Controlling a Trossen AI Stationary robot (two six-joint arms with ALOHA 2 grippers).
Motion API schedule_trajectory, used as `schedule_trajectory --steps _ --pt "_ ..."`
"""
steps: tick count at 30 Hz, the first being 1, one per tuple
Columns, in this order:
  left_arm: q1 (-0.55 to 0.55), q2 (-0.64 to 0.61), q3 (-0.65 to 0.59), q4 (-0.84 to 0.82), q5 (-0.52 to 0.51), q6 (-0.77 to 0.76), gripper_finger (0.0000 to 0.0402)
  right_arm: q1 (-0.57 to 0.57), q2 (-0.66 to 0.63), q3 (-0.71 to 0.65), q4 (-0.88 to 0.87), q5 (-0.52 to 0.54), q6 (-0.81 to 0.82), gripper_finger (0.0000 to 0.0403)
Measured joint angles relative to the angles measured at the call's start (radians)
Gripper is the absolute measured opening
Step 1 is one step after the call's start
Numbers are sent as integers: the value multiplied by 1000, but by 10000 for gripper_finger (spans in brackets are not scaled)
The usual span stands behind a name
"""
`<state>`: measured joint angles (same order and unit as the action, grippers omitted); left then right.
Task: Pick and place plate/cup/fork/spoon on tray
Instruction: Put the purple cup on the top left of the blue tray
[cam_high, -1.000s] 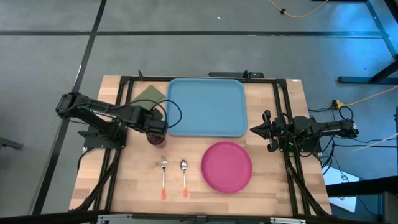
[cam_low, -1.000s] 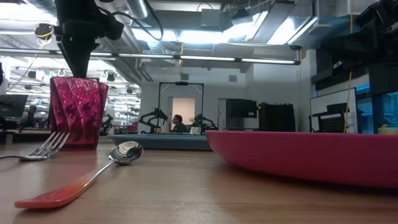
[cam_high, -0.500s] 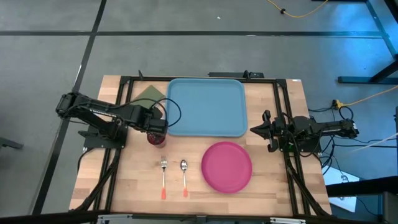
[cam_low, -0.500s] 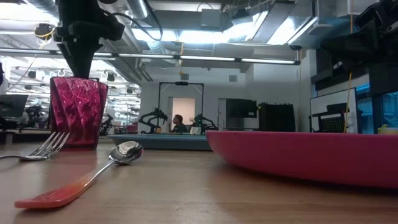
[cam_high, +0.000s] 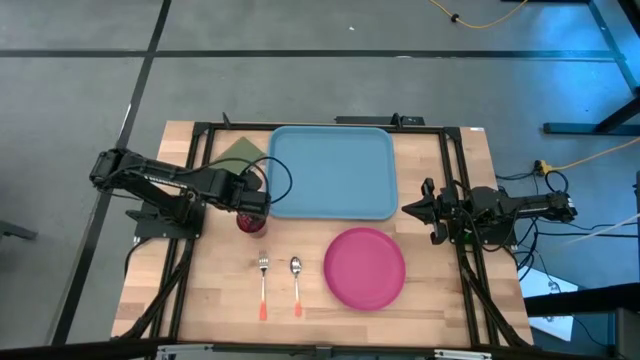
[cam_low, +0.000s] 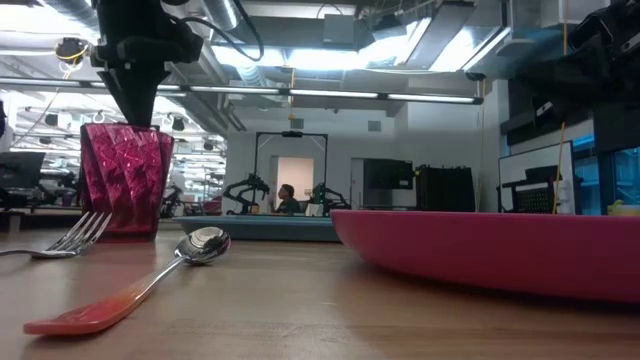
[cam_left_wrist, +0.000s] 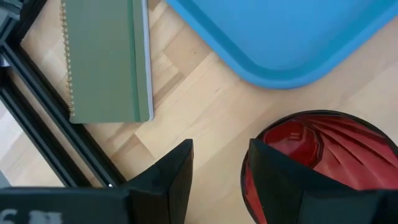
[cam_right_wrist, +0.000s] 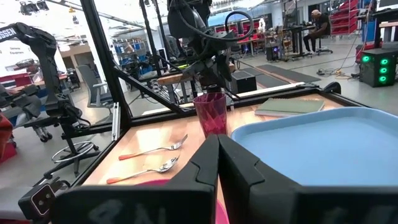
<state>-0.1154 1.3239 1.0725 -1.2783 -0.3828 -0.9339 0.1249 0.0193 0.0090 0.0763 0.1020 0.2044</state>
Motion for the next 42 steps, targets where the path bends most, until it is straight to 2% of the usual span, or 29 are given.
schedule_trajectory --steps 42 --pt "-3 0 0 41 -46 27 149 0 0 0 0 2 -2 14"
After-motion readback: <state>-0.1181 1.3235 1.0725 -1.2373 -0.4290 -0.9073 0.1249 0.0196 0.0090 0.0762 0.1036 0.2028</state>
